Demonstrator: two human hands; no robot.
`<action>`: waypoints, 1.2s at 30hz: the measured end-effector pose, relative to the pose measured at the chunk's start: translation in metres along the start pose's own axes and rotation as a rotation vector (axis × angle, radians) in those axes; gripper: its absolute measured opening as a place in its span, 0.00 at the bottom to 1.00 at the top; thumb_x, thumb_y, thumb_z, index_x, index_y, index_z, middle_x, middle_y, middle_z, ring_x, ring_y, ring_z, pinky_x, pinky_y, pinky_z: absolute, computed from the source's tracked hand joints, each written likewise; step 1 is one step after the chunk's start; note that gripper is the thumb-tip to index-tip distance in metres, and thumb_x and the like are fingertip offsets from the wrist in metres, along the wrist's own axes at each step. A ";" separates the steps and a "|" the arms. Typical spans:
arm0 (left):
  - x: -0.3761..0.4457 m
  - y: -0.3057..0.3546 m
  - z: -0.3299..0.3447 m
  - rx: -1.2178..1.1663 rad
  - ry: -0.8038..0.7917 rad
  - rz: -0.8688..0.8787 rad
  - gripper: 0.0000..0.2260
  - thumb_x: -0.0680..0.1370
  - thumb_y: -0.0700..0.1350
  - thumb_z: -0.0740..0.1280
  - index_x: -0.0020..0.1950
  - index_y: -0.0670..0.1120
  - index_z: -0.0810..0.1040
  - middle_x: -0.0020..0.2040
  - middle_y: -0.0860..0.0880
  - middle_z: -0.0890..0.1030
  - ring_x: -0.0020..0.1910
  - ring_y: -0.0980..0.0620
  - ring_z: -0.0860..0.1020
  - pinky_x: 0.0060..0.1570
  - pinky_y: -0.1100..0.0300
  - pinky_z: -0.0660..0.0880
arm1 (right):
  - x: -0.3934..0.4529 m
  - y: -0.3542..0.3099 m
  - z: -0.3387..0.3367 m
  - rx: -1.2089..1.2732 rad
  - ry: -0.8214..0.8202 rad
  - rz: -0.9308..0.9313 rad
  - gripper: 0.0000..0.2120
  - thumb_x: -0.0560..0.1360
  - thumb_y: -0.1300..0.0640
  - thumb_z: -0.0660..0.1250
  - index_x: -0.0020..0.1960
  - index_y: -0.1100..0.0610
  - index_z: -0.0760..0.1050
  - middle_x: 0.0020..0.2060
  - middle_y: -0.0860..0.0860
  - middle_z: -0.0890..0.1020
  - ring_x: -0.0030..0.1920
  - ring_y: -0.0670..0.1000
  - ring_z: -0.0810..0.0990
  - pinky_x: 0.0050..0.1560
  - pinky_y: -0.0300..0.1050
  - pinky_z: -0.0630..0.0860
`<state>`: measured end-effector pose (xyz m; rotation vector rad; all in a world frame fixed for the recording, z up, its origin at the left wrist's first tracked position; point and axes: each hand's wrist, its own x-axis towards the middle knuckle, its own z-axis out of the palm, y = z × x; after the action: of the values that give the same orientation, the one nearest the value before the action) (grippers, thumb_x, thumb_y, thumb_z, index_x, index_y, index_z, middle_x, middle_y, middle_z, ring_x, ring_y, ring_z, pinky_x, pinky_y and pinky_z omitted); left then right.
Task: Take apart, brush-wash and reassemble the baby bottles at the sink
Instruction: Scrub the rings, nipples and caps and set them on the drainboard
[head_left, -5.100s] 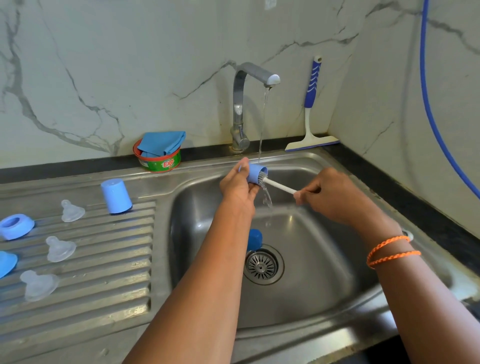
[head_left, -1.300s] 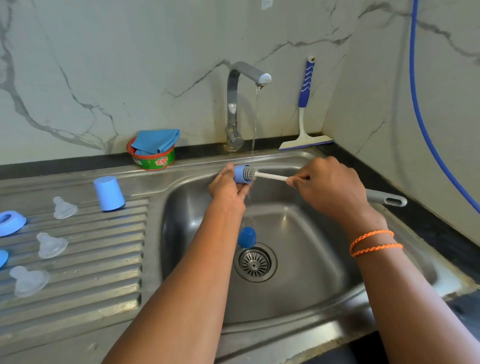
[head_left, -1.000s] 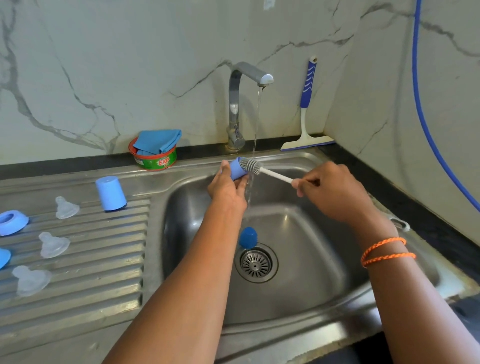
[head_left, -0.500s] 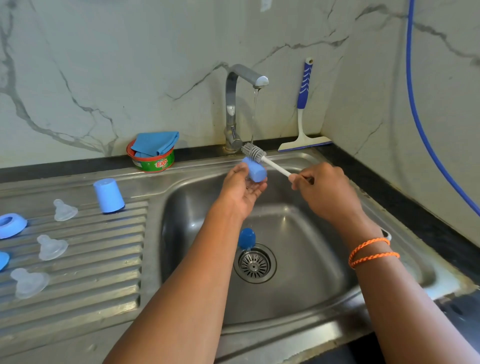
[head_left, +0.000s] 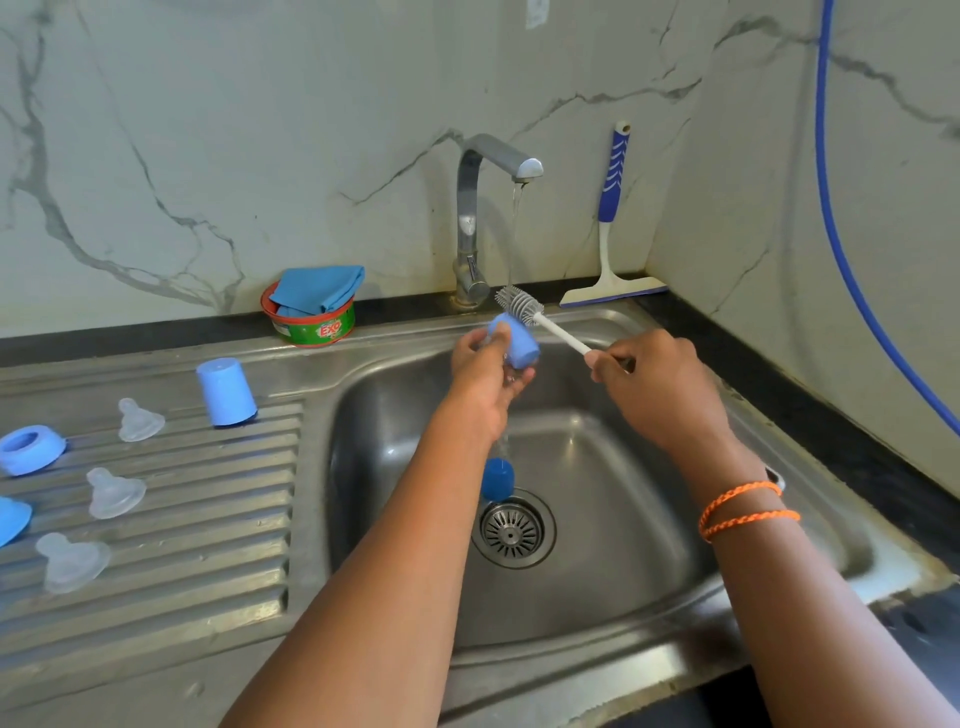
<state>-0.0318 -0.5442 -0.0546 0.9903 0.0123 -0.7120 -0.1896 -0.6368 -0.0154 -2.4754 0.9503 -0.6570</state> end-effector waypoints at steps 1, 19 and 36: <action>0.001 0.002 -0.003 0.055 0.033 0.039 0.19 0.80 0.44 0.73 0.69 0.44 0.73 0.61 0.38 0.80 0.50 0.45 0.83 0.41 0.57 0.80 | 0.000 0.002 -0.002 0.021 -0.007 0.012 0.15 0.82 0.44 0.68 0.43 0.50 0.85 0.37 0.55 0.80 0.40 0.62 0.79 0.38 0.49 0.73; -0.046 0.106 -0.041 0.627 -0.023 0.545 0.24 0.64 0.28 0.78 0.56 0.45 0.81 0.46 0.50 0.86 0.42 0.56 0.84 0.38 0.67 0.77 | -0.013 -0.043 0.012 0.000 -0.112 0.094 0.16 0.80 0.43 0.69 0.45 0.53 0.85 0.42 0.55 0.83 0.43 0.61 0.81 0.42 0.48 0.74; -0.122 0.175 -0.224 1.091 0.098 0.557 0.28 0.66 0.40 0.80 0.65 0.56 0.83 0.59 0.51 0.85 0.50 0.53 0.82 0.55 0.56 0.79 | -0.079 -0.190 0.092 0.143 -0.171 -0.016 0.18 0.81 0.42 0.65 0.50 0.58 0.81 0.51 0.57 0.82 0.46 0.64 0.77 0.47 0.50 0.74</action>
<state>0.0377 -0.2464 -0.0097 1.9582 -0.6003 -0.0980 -0.0936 -0.4325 -0.0128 -2.3715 0.7915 -0.4910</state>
